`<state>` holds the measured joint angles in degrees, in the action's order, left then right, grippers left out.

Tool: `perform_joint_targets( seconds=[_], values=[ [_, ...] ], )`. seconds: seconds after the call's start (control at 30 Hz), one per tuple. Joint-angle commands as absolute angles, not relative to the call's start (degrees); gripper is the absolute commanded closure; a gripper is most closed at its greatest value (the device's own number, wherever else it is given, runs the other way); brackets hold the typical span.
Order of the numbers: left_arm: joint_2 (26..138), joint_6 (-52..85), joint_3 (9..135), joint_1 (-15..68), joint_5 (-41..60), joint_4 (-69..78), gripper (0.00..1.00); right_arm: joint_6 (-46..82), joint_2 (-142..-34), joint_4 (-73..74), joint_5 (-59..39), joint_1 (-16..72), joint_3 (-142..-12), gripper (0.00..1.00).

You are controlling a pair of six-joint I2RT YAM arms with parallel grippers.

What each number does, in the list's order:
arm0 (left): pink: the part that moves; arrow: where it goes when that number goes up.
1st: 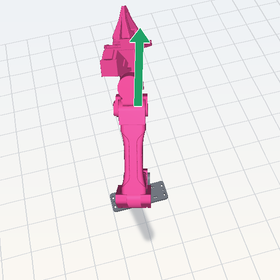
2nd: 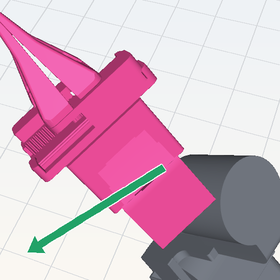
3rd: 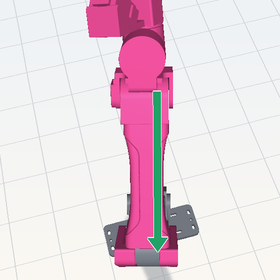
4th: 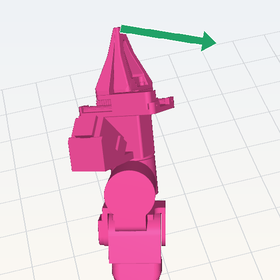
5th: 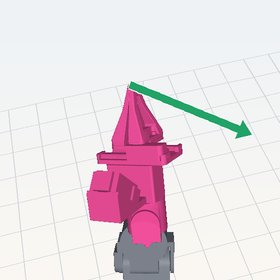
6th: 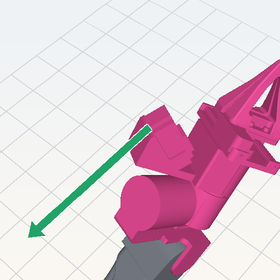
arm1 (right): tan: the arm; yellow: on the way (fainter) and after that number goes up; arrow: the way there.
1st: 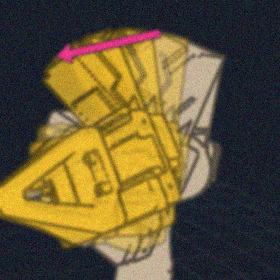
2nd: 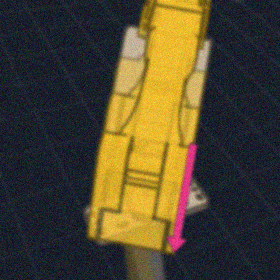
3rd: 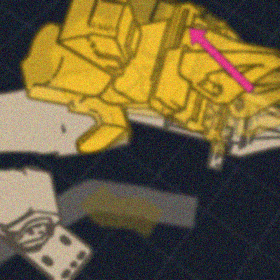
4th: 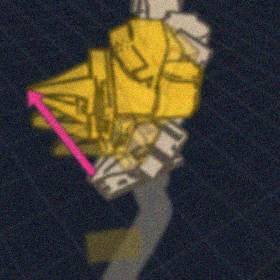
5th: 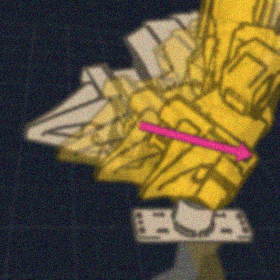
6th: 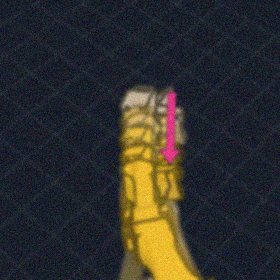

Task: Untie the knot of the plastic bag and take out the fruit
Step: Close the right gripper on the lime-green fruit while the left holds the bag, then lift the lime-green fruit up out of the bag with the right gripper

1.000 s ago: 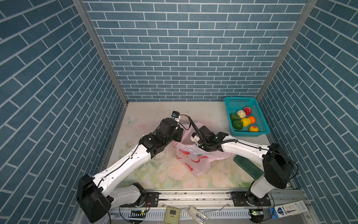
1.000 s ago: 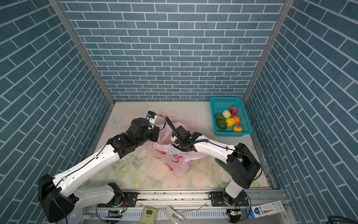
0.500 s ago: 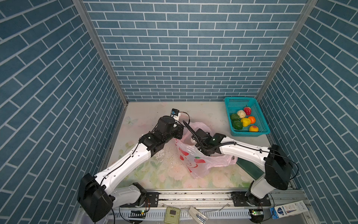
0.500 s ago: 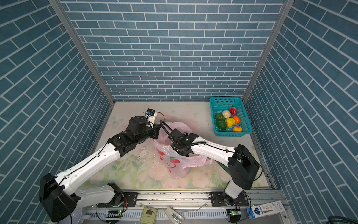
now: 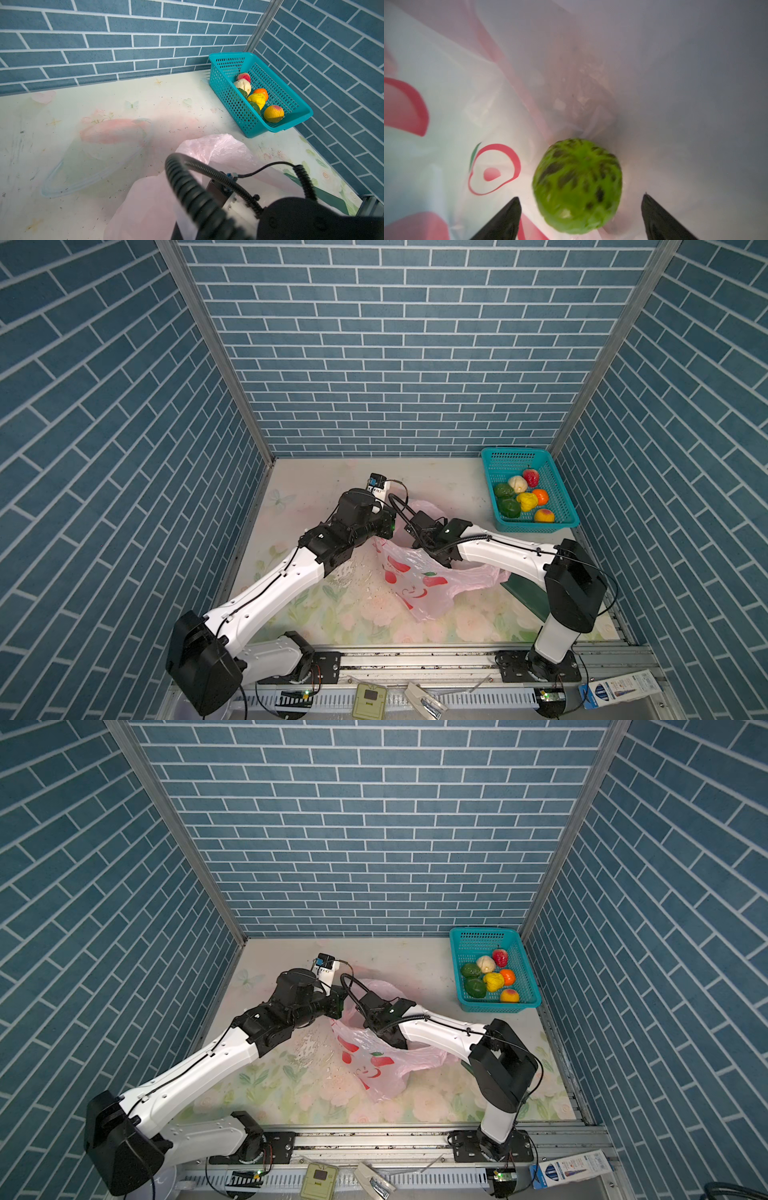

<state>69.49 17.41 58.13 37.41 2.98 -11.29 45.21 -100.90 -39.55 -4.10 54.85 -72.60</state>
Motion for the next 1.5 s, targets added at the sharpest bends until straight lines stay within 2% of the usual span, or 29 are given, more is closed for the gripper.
perform_joint_targets(
  seconds=[0.0, 0.17, 0.3, 0.4, 0.5, 0.7, 0.9, 1.47],
  values=[
    [69.9, 17.5, 57.4, 37.2, 3.9, -9.5, 1.0, 46.5, -103.0, -40.7, -2.0, 54.8, -74.2, 0.09],
    [70.3, 17.3, 57.1, 37.3, 3.8, -9.4, 1.0, 46.8, -104.6, -39.4, -3.6, 55.1, -73.8, 0.11],
    [70.5, 17.3, 56.3, 37.3, 3.6, -9.0, 1.0, 47.2, -104.7, -38.6, -3.4, 55.4, -71.7, 0.2],
    [70.6, 17.4, 55.7, 37.3, 3.6, -8.6, 1.0, 47.1, -104.5, -38.2, -2.4, 55.5, -70.3, 0.3],
    [70.7, 17.5, 55.3, 37.3, 3.5, -8.3, 1.0, 47.4, -104.0, -37.0, -2.0, 55.5, -68.9, 0.45],
    [70.3, 17.4, 54.9, 37.3, 3.2, -8.2, 1.0, 48.0, -102.6, -35.5, -3.0, 55.5, -67.6, 0.63],
    [70.5, 17.4, 54.8, 37.3, 3.6, -7.9, 1.0, 48.9, -99.4, -34.7, -4.3, 55.3, -68.3, 0.67],
    [69.9, 15.7, 53.0, 37.4, 5.4, -7.6, 1.0, 51.6, -89.0, -37.4, -2.2, 53.5, -73.0, 0.67]
  ],
)
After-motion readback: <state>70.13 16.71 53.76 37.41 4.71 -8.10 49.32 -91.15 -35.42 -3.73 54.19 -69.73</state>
